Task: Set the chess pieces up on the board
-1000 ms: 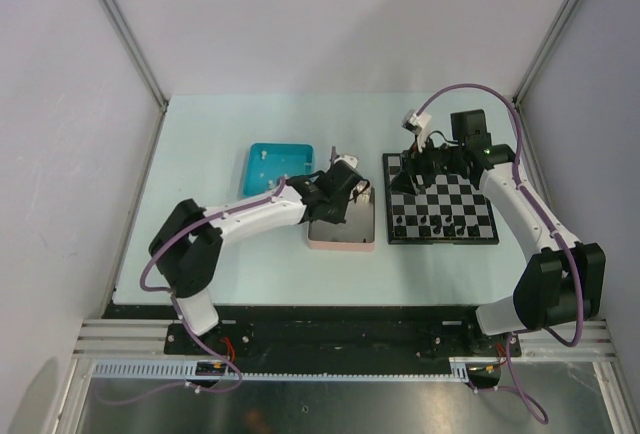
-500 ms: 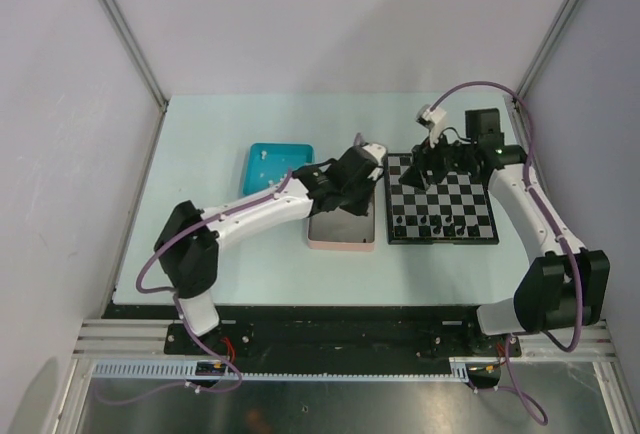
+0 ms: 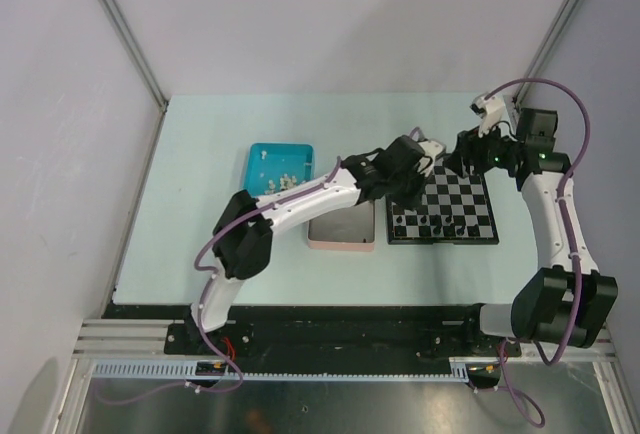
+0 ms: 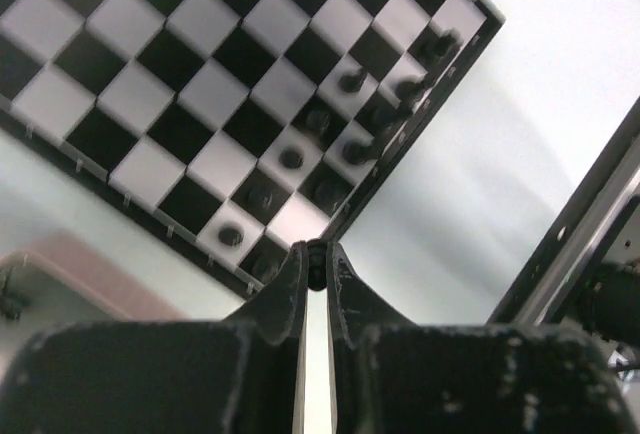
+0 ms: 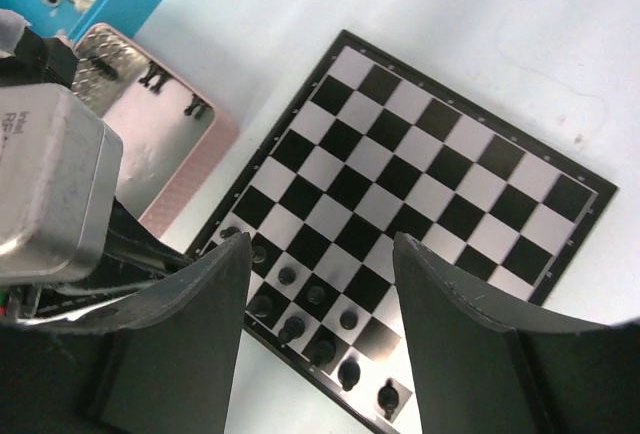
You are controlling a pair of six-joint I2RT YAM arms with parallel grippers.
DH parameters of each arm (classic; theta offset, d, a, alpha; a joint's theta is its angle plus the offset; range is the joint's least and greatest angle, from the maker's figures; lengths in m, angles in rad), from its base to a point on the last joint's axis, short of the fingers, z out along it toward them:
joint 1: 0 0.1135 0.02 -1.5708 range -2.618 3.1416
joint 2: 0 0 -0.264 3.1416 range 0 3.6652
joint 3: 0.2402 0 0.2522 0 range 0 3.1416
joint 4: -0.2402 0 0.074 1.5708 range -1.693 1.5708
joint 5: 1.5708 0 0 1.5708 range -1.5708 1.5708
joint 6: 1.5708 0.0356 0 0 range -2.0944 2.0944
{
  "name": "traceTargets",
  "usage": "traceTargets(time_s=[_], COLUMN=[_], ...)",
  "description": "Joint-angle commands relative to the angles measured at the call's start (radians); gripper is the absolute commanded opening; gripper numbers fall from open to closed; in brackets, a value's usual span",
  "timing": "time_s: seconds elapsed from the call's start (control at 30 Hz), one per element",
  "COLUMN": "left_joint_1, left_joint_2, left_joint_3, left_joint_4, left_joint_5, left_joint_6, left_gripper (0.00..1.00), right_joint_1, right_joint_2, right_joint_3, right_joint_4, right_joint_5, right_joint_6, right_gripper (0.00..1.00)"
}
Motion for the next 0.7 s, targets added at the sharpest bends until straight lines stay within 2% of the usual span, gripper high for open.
traceTargets(time_s=[0.0, 0.1, 0.23, 0.4, 0.67], left_joint_1=[-0.020, -0.020, -0.017, 0.016, 0.029], left_joint_2=[0.102, 0.166, 0.217, 0.255, 0.330], left_joint_3=[0.185, 0.291, 0.358, 0.380, 0.454], left_joint_4=[0.025, 0.025, 0.025, 0.025, 0.025], left_joint_5=[0.103, 0.112, 0.080, 0.029, 0.129], left_joint_6=[0.048, 0.043, 0.036, -0.007, -0.035], left_gripper=[0.00, 0.00, 0.01, 0.01, 0.01], right_joint_1=[-0.044, -0.085, -0.117, -0.124, -0.174], right_joint_2=[-0.038, -0.032, -0.016, -0.001, 0.019], right_joint_3=[0.000, 0.000, 0.002, 0.000, 0.002], right_joint_4=[0.038, 0.040, 0.033, 0.030, 0.015], right_joint_5=[0.059, 0.056, 0.054, 0.071, 0.087], right_joint_6=[0.002, 0.005, -0.001, -0.013, -0.039], right_gripper=[0.64, 0.64, 0.64, 0.64, 0.64])
